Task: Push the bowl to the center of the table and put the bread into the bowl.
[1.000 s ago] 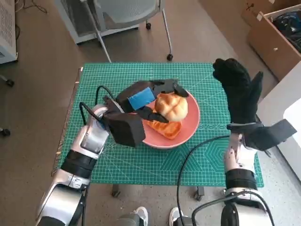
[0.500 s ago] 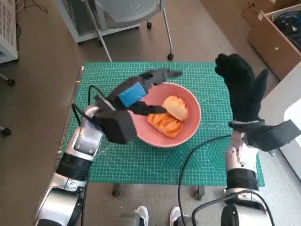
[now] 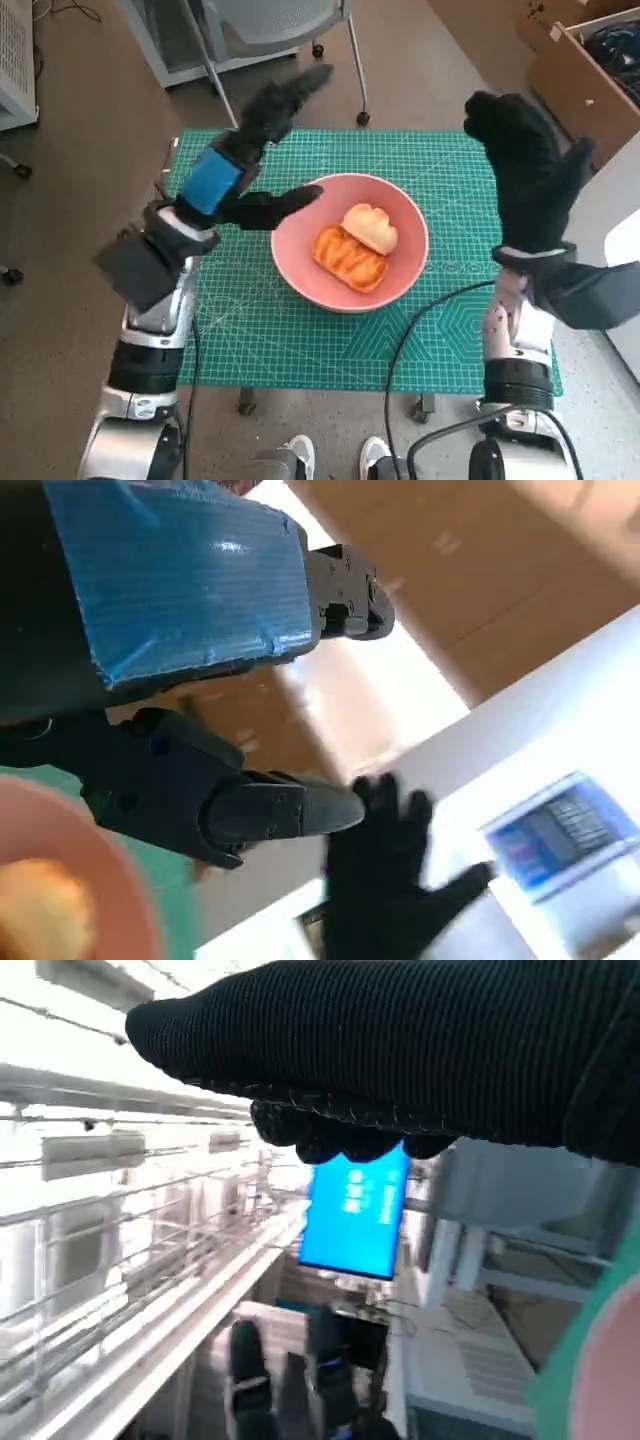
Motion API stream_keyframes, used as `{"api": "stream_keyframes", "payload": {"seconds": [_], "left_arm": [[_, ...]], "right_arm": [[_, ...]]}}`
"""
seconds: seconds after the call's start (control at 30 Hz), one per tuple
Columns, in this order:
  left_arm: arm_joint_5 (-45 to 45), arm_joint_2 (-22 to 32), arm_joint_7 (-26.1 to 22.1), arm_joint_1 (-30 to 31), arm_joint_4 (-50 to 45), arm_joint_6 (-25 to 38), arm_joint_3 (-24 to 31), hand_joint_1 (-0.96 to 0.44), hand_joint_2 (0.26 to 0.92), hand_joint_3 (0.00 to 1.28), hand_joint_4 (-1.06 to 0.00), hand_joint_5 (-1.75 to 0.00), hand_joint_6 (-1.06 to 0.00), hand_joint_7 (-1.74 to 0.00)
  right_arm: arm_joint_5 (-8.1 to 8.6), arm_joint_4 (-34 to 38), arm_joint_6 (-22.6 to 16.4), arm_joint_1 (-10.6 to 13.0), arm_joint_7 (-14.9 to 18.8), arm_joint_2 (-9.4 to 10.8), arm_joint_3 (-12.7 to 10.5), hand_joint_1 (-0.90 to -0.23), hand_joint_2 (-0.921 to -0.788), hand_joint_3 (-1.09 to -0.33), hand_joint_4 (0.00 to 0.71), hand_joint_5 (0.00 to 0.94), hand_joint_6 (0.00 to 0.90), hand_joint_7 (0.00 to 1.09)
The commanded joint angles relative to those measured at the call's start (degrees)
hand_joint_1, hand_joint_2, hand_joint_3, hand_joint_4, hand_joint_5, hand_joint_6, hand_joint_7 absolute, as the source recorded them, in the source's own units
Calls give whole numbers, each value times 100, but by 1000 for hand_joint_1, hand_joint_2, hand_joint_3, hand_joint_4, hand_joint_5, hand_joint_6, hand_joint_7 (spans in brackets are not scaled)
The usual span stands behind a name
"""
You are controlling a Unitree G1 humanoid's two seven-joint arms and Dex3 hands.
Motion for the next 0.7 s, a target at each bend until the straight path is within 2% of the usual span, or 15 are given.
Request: {"api": "stream_keyframes", "payload": {"seconds": [0.03, 0.3, 0.47, 0.7], "left_arm": [[-501, -207, 95, 123, -370, 175, 282, -686, 921, 511, -25, -13, 1, -445], [-842, -531, 326, 38, -102, 19, 649, -668, 921, 464, -62, -39, 1, -564], [-864, -728, 499, 98, 32, -63, 767, -665, 921, 422, -84, -55, 1, -631], [-894, -814, 449, 129, 214, -137, 824, -656, 921, 412, -79, -58, 1, -649]], "right_arm": [[15, -339, 258, 107, -112, -70, 45, -620, -921, -763, 185, 5, 88, 311], [50, -458, 369, -32, -89, -194, 29, -626, -921, -756, 194, 8, 89, 328], [15, -322, 283, -95, -70, -243, 33, -628, -921, -749, 192, 5, 86, 331], [-13, -304, 266, -92, -72, -278, 60, -631, -921, -746, 191, 4, 84, 336]]}}
